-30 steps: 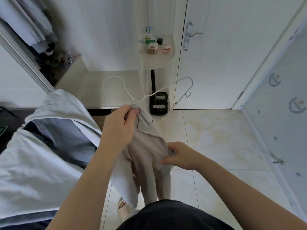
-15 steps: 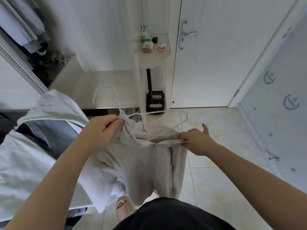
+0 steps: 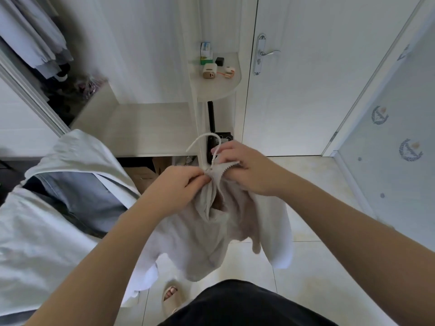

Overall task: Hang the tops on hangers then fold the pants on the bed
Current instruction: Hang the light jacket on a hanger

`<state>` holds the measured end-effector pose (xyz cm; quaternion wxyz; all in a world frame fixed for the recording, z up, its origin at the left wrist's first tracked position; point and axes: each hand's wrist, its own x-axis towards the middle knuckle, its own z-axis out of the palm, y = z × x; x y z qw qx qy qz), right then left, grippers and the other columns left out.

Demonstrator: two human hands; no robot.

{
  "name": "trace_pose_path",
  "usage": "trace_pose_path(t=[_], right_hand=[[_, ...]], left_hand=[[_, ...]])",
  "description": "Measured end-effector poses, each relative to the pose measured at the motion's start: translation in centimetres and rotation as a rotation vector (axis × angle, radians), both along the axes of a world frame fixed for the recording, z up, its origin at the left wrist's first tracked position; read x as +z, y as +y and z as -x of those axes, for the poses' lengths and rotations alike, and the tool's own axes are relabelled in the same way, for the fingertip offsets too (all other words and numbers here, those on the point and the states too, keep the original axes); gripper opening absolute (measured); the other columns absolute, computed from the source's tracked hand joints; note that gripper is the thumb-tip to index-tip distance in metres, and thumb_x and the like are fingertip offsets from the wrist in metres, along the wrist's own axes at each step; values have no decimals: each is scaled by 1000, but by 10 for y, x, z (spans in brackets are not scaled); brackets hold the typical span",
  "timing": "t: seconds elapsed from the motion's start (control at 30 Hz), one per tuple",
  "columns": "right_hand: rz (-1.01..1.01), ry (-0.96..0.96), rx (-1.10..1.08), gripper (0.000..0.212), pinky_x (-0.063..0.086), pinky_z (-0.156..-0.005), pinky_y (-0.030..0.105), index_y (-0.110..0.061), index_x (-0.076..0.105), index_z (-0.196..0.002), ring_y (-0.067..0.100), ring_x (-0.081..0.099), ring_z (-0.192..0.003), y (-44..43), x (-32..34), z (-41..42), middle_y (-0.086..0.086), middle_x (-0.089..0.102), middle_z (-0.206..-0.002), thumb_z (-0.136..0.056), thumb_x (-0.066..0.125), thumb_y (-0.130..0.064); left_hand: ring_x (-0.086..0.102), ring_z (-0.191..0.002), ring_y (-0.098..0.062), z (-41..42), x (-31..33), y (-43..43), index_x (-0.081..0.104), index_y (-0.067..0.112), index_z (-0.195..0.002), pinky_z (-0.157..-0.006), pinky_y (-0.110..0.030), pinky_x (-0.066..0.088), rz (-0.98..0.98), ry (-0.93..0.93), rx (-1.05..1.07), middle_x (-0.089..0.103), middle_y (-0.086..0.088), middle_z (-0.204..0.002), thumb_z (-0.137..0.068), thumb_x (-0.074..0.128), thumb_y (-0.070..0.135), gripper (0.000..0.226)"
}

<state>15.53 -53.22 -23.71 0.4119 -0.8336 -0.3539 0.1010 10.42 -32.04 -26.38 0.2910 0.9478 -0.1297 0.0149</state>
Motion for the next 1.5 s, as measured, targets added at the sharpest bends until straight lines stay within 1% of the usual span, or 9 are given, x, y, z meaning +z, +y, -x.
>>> trace_pose_path(t=[0.2, 0.5, 0.6, 0.7, 0.9, 1.13, 1.27, 1.4, 1.5], right_hand=[[-108, 183, -183, 9, 37, -62, 16, -14, 55, -92, 5, 45, -68, -14, -6, -1, -9, 52, -75, -100, 54, -18], [-88, 453, -26, 33, 45, -73, 15, -15, 65, -108, 3, 59, -81, -22, 10, -3, -1, 65, -91, -85, 49, -32], [-30, 291, -91, 40, 40, -64, 31, -5, 70, -96, 17, 49, -65, -13, 17, -7, 3, 56, -70, -97, 54, -42], [129, 183, -60, 29, 32, -50, 22, -15, 75, -81, 7, 39, -49, -19, 13, -10, -18, 49, -51, -99, 57, -28], [248, 118, -124, 28, 50, -79, 33, -27, 74, -73, 17, 63, -80, -29, 14, -22, -28, 63, -86, -96, 61, -37], [154, 77, -104, 26, 40, -55, 8, -17, 76, -80, -3, 53, -55, -11, 24, -29, -26, 61, -62, -98, 62, -30], [103, 88, -80, 26, 38, -53, 12, -15, 77, -81, 0, 50, -53, -4, 24, -30, -25, 63, -64, -97, 63, -29], [7, 43, -143, 9, 45, -73, 14, -29, 75, -92, -1, 63, -79, -12, 18, -37, -13, 73, -90, -95, 67, -31], [96, -17, -146, 36, 39, -90, 8, -39, 62, -125, -7, 55, -112, -49, 6, -44, -23, 63, -120, -90, 72, -38]], left_hand=[[66, -91, 4, -3, 16, 20, 75, 41, -95, -81, -9, 45, 134, -115, 0, 71, 30, -92, -96, 68, 23, 19], [64, -86, 4, -9, 18, 17, 65, 53, -85, -75, -8, 42, 148, -150, 48, 69, 31, -88, -95, 69, 20, 35], [64, -83, 0, -12, 14, 11, 64, 52, -84, -74, -14, 43, 172, -160, 38, 69, 28, -84, -96, 69, 20, 34], [62, -77, -6, -11, 10, 18, 64, 49, -80, -69, -14, 43, 202, -179, 64, 69, 20, -81, -97, 66, 21, 32], [61, -82, -9, -12, 8, 40, 64, 35, -87, -70, -12, 42, 258, -275, 190, 68, 14, -86, -99, 58, 19, 21], [62, -108, -5, -14, 17, 28, 68, 37, -110, -96, -25, 45, 169, -281, 105, 70, 23, -106, -95, 57, 35, 18], [62, -99, -18, -21, 12, 24, 69, 22, -114, -88, -35, 47, 21, -308, 69, 69, 10, -103, -94, 61, 30, 23], [60, -86, -18, -26, 7, 22, 71, 9, -102, -78, -39, 49, 58, -401, 131, 66, 2, -90, -96, 58, 18, 17], [60, -86, -17, -27, 6, 39, 71, 7, -103, -79, -30, 45, 102, -454, 246, 69, -3, -92, -97, 60, 13, 14]])
